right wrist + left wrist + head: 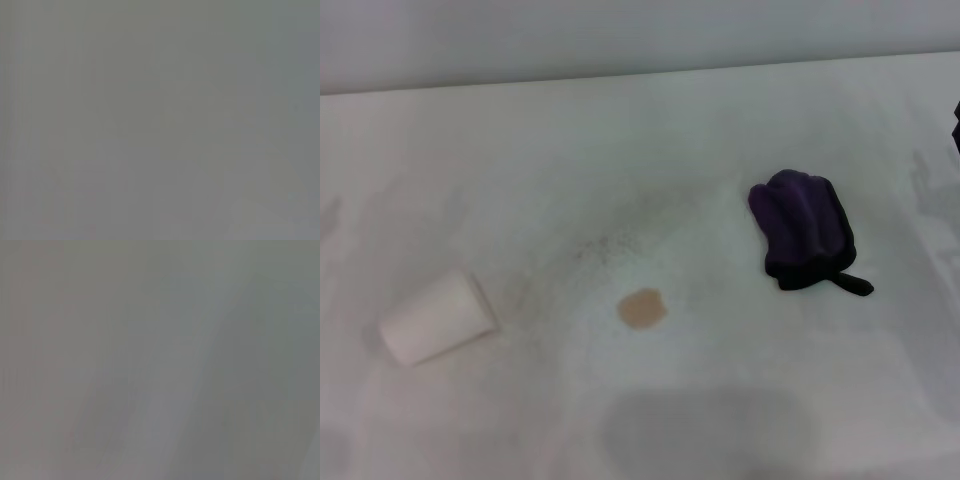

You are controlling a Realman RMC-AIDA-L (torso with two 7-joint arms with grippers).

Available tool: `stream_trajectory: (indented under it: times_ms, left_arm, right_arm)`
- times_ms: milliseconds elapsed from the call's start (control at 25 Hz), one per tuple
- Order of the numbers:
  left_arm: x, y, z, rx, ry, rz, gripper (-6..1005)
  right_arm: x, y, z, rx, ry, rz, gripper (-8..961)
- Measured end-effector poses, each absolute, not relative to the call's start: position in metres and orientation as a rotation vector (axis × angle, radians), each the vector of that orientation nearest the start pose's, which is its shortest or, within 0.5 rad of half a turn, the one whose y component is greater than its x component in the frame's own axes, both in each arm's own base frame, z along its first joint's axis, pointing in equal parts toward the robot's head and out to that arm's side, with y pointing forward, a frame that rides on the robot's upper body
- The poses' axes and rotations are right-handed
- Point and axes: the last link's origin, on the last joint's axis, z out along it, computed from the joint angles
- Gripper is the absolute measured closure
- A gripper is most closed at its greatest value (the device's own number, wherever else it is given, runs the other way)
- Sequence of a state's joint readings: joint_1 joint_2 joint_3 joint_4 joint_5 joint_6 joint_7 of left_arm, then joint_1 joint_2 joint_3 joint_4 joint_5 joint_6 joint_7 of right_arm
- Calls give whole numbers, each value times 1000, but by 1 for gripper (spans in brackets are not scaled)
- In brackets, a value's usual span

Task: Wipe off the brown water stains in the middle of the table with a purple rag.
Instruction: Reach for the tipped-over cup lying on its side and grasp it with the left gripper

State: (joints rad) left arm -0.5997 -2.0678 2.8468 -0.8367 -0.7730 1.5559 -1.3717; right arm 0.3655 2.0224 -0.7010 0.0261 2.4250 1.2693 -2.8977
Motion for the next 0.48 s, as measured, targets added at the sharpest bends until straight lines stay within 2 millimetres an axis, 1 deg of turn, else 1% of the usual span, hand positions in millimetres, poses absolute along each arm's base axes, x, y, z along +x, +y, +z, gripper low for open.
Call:
stream_trajectory:
  times_ms: [120,160,200,240,280,320,400,480]
  left_arm:
    - [-347,328,116,-2028,-915,-626,244]
    - [-347,328,116,-2028,-915,-626,244]
    - [-345,330,116,-2081,-939,-534,244]
    - [-344,331,116,-2099,-944,-506,243]
    - [-342,333,115,-2127,-945,-460,243]
    - [-342,333,115,-2127,-945,-460,243]
    - [-336,338,115,-2214,-921,-332,242]
    - [-333,341,116,-2248,-897,-302,242]
  right_arm:
    - [389,291,30,-1513,578,576,491]
    - [389,292,30,-1513,579,576,491]
    - [389,292,30,-1514,579,576,491]
    - [389,293,30,-1515,580,575,491]
    - [389,294,30,-1516,580,575,491]
    - [388,295,29,-1518,580,575,491]
    - [386,298,29,-1520,578,578,491]
    - [385,300,29,-1523,575,581,491]
